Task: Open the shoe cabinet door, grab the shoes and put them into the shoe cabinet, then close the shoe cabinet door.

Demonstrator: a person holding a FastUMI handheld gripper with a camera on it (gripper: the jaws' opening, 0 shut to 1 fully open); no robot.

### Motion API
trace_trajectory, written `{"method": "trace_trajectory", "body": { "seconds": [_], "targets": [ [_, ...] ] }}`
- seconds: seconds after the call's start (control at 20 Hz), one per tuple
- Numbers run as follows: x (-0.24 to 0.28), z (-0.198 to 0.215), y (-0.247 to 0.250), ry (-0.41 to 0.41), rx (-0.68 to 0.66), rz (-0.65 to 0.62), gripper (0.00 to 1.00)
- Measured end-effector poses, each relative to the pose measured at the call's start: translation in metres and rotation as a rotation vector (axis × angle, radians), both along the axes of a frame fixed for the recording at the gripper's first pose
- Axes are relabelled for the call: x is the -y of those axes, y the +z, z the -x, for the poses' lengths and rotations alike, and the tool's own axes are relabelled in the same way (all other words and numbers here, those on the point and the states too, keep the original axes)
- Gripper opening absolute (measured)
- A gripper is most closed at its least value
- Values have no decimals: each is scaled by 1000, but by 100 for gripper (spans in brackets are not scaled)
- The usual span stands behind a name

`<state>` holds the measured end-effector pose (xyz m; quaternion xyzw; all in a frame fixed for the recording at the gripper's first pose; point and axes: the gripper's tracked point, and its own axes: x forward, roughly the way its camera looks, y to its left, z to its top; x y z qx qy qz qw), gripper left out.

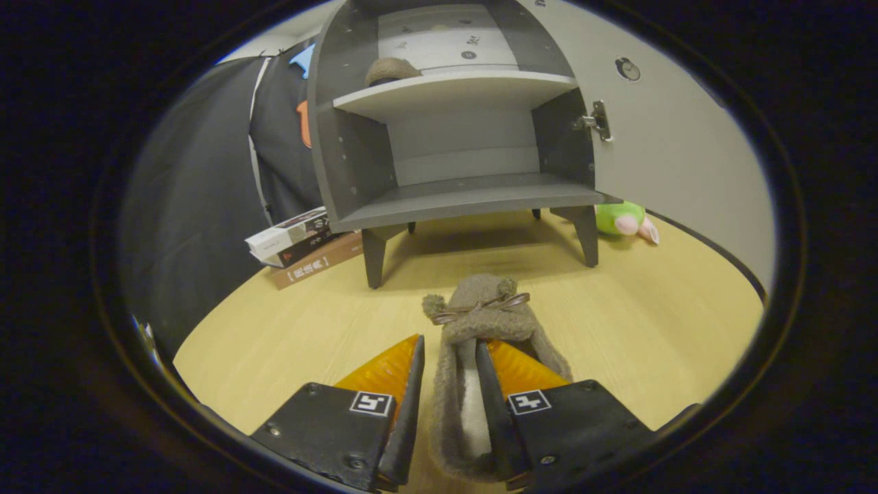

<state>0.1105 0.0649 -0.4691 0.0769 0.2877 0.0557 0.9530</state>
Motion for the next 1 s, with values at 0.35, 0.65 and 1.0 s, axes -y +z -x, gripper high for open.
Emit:
{"method": "trace_trajectory", "body": {
  "seconds": [0.35, 0.65, 1.0],
  "targets": [
    [-11, -4, 20, 62, 118, -100, 5],
    [-7, 35, 80, 86, 222, -62, 5],
    [6, 94, 185, 92, 340, -72, 5]
  ]
}}
